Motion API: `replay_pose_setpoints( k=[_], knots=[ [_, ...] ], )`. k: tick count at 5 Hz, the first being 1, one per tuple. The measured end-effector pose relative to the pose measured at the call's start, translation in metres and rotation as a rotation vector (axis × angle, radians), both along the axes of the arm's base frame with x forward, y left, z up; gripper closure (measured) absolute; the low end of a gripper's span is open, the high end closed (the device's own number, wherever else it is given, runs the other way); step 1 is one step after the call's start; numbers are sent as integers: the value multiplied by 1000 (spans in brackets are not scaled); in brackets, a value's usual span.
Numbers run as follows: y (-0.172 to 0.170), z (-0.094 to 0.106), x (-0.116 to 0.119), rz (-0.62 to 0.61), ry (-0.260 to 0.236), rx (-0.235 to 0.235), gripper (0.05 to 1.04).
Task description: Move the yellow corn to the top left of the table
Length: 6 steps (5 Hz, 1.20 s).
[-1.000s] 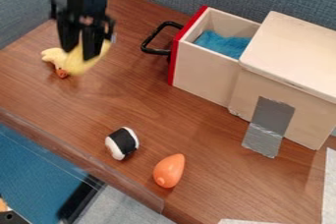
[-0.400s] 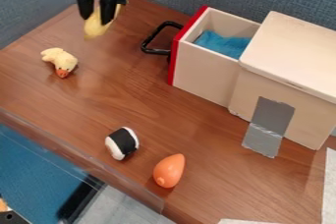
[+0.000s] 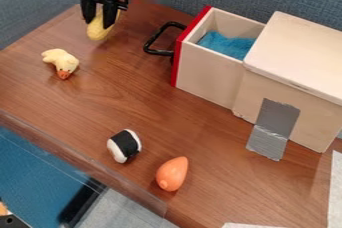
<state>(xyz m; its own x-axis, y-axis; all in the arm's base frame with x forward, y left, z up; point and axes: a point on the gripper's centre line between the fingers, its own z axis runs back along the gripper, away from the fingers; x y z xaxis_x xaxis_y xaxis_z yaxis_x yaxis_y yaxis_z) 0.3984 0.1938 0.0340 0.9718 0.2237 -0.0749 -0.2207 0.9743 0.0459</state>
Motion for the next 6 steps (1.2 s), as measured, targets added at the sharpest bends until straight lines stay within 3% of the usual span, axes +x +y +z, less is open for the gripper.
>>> replay_pose_setpoints(
  k=[1,2,3,4,5,6],
  knots=[
    [3,-1,-1,-9,5,14,508],
    [7,-1,-2,-23,6,32,208],
    [6,-8,-5,-44,14,31,70],
    [-1,34,-3,-63,-106,44,75],
    [-9,64,-7,-80,-178,38,81],
    [-10,66,-9,-93,-176,37,82]
  ],
)
